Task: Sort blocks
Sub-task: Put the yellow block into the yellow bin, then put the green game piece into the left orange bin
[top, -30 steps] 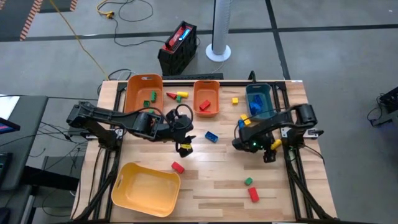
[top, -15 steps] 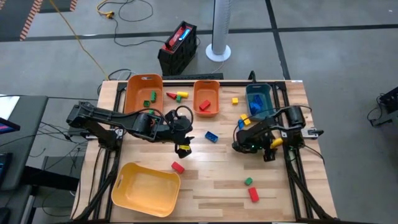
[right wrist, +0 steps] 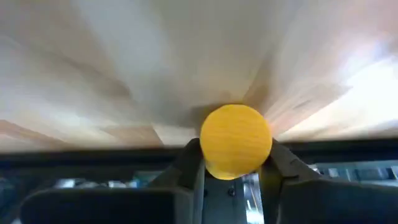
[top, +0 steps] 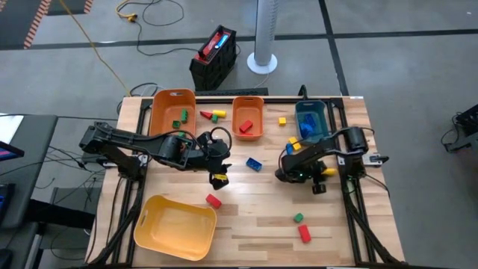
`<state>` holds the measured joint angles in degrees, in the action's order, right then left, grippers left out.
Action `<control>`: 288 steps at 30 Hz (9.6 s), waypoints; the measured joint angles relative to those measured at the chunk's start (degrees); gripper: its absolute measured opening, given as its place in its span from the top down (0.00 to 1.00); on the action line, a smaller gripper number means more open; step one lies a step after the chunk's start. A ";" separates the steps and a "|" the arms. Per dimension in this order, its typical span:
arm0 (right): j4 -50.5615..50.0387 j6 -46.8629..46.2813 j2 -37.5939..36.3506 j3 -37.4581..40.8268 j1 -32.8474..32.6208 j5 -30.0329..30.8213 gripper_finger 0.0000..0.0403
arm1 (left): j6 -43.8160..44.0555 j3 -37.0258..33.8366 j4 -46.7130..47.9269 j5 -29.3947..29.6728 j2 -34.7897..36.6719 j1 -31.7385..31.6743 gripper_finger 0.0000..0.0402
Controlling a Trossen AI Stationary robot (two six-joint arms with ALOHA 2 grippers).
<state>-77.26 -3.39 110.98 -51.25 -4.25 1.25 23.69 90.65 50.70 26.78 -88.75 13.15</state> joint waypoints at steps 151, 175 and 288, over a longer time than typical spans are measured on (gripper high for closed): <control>58.79 -15.41 -17.16 -3.40 3.56 0.91 0.34 | 25.62 -16.24 2.27 -24.78 10.75 -5.84 0.44; 34.22 -38.52 -30.18 -1.97 -36.72 2.93 0.34 | 14.88 -16.25 3.93 -25.96 10.98 -9.84 0.44; 98.74 -55.05 -34.05 -0.85 3.52 0.18 0.75 | -34.63 -18.53 -44.19 3.19 4.41 -5.09 0.58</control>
<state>21.48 -58.44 76.93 -52.10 -0.73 1.43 -10.94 72.12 6.51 29.97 -84.34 8.05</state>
